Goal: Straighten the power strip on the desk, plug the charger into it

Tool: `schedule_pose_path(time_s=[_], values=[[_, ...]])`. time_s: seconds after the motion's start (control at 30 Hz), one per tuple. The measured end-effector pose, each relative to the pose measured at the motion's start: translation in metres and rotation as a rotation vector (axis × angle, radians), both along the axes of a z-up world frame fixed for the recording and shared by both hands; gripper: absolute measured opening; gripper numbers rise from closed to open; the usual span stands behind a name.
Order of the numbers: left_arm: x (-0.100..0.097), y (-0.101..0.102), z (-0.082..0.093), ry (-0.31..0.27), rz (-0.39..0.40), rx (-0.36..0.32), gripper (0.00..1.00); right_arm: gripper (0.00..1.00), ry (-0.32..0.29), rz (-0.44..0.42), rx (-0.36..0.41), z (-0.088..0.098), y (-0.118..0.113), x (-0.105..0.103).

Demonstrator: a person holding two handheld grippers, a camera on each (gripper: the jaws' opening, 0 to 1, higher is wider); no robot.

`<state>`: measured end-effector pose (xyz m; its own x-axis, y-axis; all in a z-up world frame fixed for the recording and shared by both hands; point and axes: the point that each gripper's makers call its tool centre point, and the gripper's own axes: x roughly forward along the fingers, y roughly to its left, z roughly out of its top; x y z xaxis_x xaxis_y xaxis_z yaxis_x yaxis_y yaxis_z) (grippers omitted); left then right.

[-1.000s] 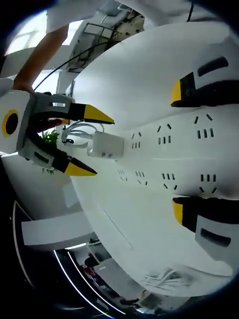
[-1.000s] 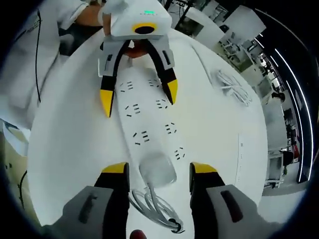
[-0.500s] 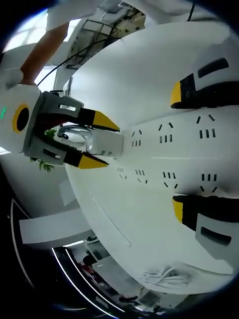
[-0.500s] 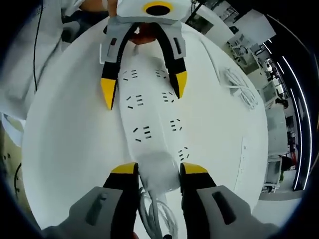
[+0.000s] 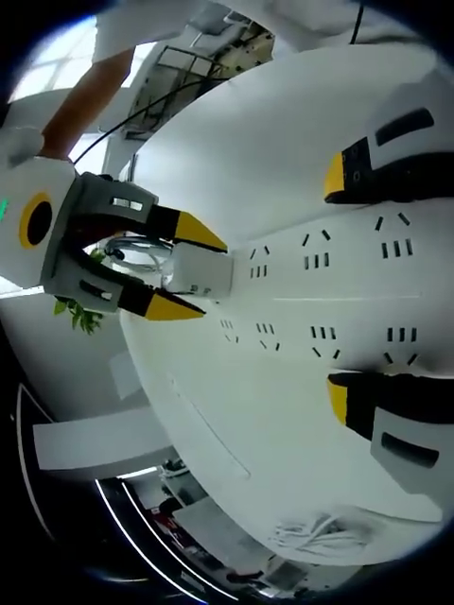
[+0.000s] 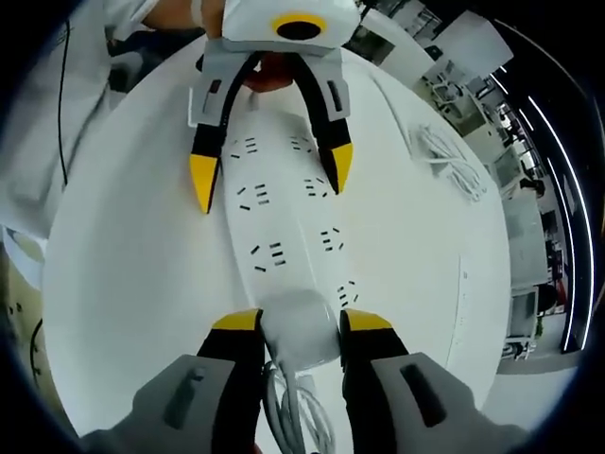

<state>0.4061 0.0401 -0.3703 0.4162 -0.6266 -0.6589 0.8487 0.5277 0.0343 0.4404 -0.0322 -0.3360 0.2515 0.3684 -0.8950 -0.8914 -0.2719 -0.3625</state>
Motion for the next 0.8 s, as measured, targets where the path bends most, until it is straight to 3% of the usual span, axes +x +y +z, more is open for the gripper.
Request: schedule_pose_path(time_s=[0.43, 0.63, 0.8], values=[[0.0004, -0.004, -0.005, 0.064, -0.056, -0.022, 0.77, 0.3, 0.021, -0.052, 0.019, 0.0, -0.0014, 0.0002], [-0.0007, -0.0055, -0.0058, 0.069, -0.06, -0.045, 0.78, 0.3, 0.034, -0.081, 0.015, -0.0004, -0.0031, -0.0022], [-0.0006, -0.0065, -0.0042, 0.067, -0.115, -0.083, 0.79, 0.31, 0.05, -0.123, 0.019, -0.0007, -0.0036, -0.0035]])
